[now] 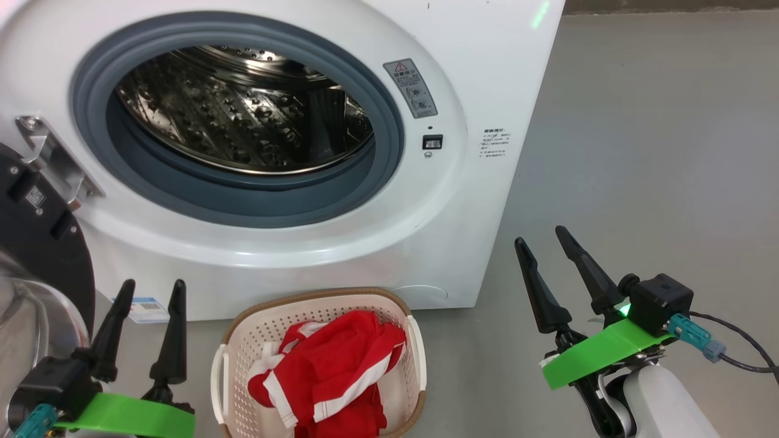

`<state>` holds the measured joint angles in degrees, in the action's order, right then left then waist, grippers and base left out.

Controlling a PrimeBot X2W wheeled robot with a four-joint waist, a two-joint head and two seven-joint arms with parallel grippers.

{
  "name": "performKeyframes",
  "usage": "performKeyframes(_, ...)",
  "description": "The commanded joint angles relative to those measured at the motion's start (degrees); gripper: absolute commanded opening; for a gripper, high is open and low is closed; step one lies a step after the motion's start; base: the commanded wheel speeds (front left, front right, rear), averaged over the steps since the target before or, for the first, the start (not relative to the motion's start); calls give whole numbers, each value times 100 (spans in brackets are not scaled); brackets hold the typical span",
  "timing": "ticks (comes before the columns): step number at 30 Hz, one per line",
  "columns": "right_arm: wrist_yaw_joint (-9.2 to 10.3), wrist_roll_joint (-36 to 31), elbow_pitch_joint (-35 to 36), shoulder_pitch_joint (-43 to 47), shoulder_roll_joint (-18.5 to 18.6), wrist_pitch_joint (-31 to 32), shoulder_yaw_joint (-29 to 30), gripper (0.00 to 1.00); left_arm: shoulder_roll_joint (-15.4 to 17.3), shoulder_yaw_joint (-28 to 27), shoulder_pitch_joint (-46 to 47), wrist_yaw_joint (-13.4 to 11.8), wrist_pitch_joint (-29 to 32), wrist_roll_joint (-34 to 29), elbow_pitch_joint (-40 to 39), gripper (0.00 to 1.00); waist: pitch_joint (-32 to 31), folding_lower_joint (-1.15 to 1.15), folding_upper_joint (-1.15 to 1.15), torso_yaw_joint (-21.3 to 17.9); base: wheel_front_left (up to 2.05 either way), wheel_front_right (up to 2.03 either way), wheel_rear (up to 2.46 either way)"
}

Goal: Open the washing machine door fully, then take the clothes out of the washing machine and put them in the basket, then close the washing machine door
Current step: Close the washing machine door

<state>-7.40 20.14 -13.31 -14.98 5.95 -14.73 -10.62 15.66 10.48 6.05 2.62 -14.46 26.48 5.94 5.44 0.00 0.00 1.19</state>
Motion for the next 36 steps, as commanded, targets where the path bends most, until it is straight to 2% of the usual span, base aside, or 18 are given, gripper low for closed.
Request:
performKeyframes(1,-9,-27,137,-13,10,-27,-154,100,124,-247,95,-8,-51,26,-127,100,0,0,0,2,-85,85,0)
performKeyframes(20,-9,-20,140,-30,8,-27,-145,100,129,-222,111,-39,-48,66,-104,100,28,0,0,33,-151,151,0)
performKeyframes(36,-9,-40,147,-11,-4,-27,-109,100,155,-188,98,-106,-50,28,-109,100,6,0,0,52,-18,18,0)
